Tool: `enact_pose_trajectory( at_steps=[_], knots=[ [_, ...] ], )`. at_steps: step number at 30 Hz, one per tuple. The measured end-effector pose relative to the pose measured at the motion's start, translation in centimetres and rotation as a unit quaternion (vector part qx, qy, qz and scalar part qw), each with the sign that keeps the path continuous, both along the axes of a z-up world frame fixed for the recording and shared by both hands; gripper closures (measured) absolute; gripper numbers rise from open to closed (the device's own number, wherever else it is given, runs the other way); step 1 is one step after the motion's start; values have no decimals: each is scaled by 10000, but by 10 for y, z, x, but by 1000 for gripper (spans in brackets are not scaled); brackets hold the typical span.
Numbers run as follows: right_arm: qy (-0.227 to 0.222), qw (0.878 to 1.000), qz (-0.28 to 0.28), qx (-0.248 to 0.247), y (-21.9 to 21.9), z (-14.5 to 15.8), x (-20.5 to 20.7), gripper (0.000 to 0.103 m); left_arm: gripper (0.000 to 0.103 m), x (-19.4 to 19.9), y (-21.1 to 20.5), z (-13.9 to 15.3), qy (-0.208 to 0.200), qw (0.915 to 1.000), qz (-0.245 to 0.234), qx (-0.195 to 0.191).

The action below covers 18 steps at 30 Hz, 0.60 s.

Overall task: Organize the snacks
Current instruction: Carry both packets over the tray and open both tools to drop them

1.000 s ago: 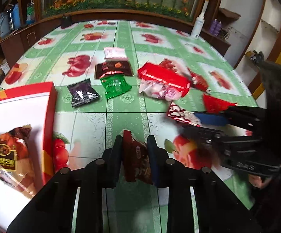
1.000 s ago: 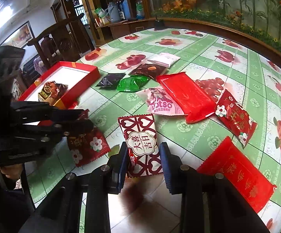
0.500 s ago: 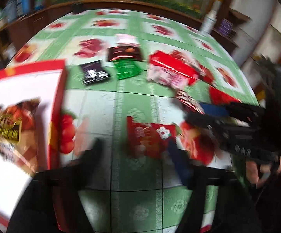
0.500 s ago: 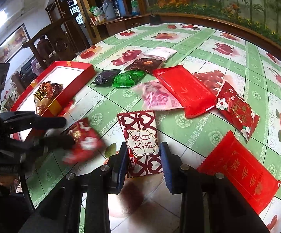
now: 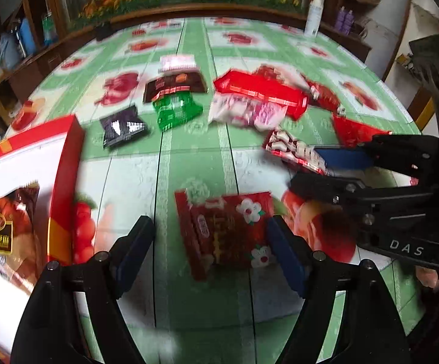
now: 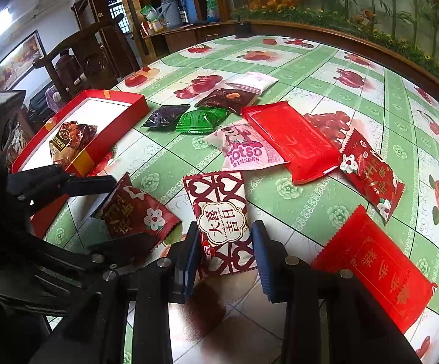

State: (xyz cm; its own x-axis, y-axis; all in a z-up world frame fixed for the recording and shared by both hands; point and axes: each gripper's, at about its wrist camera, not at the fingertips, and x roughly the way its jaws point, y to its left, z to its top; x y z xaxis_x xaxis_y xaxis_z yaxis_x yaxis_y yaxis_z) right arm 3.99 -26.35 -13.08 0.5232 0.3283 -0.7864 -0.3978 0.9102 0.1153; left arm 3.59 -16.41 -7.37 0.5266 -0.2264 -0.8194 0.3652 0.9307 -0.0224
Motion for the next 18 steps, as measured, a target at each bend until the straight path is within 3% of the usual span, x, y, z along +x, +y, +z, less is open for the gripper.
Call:
enact_pose_trajectory(
  at_steps=[3, 4, 10, 18],
  knots=[
    [0, 10000, 5, -5, 0, 0, 0, 67, 62, -1, 1, 4, -96, 9999, -63, -18],
    [-1, 10000, 4, -2, 0, 0, 0, 67, 68, -1, 2, 5, -109, 9999, -89, -37],
    [-8, 10000, 1, 15, 0, 0, 1, 67, 81, -4, 9, 9, -92, 9996, -97, -253],
    [-14, 9998, 182, 90, 5, 1, -3, 69, 82, -11, 12, 17, -148, 9988, -128, -460]
  ],
)
